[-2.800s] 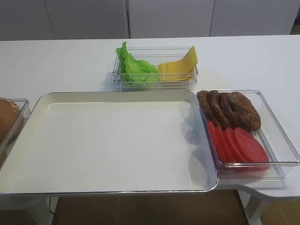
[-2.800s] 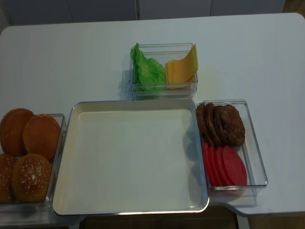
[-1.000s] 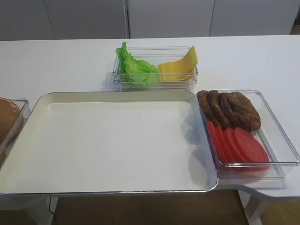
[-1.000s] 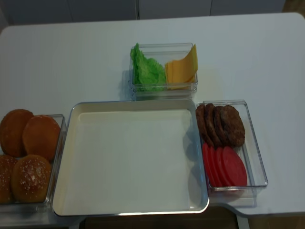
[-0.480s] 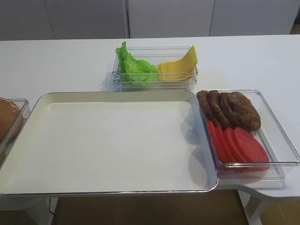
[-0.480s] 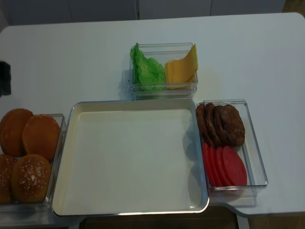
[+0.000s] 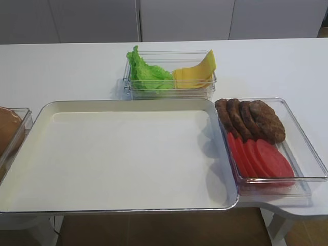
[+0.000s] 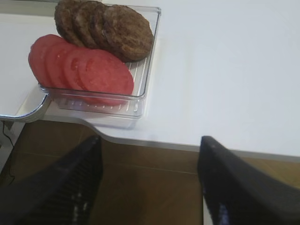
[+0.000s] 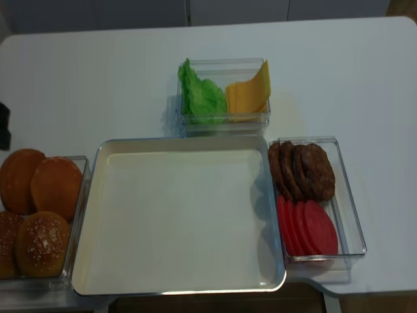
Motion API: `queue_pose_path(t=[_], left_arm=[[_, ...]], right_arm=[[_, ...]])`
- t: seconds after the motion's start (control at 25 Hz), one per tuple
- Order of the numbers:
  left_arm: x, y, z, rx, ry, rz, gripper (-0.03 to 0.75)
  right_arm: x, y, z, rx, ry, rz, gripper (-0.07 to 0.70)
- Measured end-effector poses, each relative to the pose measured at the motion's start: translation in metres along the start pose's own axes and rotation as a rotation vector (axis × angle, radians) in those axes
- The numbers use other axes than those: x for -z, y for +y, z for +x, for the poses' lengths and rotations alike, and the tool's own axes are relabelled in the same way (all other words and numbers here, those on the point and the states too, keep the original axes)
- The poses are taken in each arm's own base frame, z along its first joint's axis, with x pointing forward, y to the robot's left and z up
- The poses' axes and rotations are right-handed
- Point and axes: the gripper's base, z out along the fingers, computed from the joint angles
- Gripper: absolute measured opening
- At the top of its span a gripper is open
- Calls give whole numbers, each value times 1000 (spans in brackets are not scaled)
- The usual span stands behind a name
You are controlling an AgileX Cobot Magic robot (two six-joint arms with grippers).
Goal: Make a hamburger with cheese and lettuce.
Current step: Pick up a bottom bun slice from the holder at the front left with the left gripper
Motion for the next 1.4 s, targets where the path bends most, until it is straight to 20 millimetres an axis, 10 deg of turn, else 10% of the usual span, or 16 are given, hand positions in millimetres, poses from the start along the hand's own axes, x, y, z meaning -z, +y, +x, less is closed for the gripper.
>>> queue_pose_path(t=[1.4], left_arm=[[-60, 16, -21, -118, 76, 75, 454]], right_arm=[[0, 0, 0, 2, 0, 0, 478]])
